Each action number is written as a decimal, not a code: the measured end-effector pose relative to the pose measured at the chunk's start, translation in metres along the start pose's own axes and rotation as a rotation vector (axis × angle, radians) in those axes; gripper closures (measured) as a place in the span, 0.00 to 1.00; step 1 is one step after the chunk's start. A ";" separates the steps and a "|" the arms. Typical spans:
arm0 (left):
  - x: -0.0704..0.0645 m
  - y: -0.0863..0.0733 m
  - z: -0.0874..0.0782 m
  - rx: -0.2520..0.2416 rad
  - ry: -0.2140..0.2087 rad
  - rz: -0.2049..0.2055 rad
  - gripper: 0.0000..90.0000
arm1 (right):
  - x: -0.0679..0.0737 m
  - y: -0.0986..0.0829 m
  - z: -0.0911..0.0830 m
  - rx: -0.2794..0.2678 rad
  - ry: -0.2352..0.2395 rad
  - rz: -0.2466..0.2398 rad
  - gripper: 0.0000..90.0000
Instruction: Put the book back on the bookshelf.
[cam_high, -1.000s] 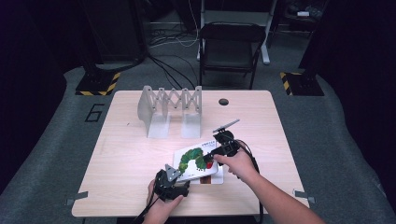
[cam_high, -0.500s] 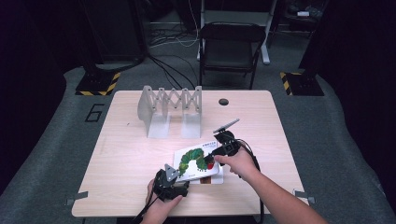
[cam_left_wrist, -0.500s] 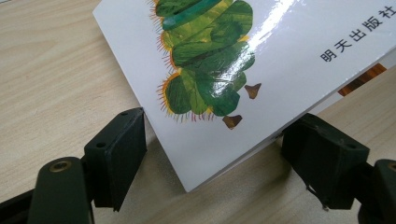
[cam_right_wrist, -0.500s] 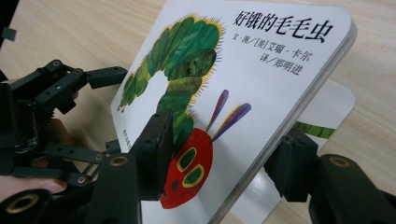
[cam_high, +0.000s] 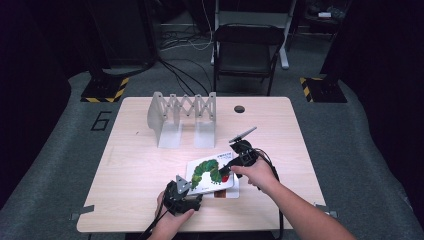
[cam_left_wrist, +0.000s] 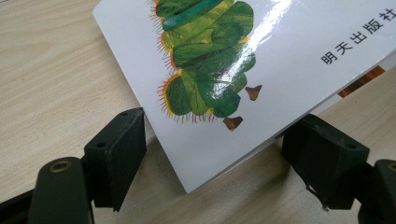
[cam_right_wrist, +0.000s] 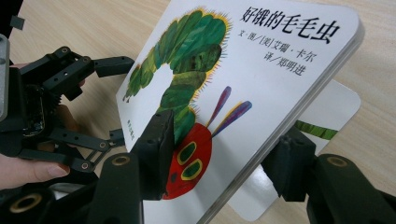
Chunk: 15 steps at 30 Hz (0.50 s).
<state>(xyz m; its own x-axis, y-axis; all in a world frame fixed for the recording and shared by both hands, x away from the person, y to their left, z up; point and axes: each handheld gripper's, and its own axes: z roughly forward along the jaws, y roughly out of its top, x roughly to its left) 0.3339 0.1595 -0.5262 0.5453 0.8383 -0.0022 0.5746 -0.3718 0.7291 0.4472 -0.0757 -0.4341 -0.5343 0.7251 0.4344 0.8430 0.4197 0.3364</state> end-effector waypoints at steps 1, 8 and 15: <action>0.000 0.000 0.000 0.001 -0.004 -0.001 0.24 | 0.000 0.000 0.000 0.001 -0.001 -0.002 0.53; 0.006 0.002 -0.001 0.005 -0.046 -0.023 0.24 | 0.000 0.001 -0.001 0.006 0.006 -0.018 0.53; 0.008 0.002 -0.002 0.018 -0.056 -0.001 0.24 | -0.001 0.001 0.000 0.009 0.011 -0.023 0.53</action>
<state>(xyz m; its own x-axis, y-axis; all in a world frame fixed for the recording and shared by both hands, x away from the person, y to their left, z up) 0.3389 0.1663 -0.5233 0.5778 0.8152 -0.0410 0.5855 -0.3790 0.7166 0.4490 -0.0765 -0.4339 -0.5540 0.7094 0.4357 0.8311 0.4412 0.3385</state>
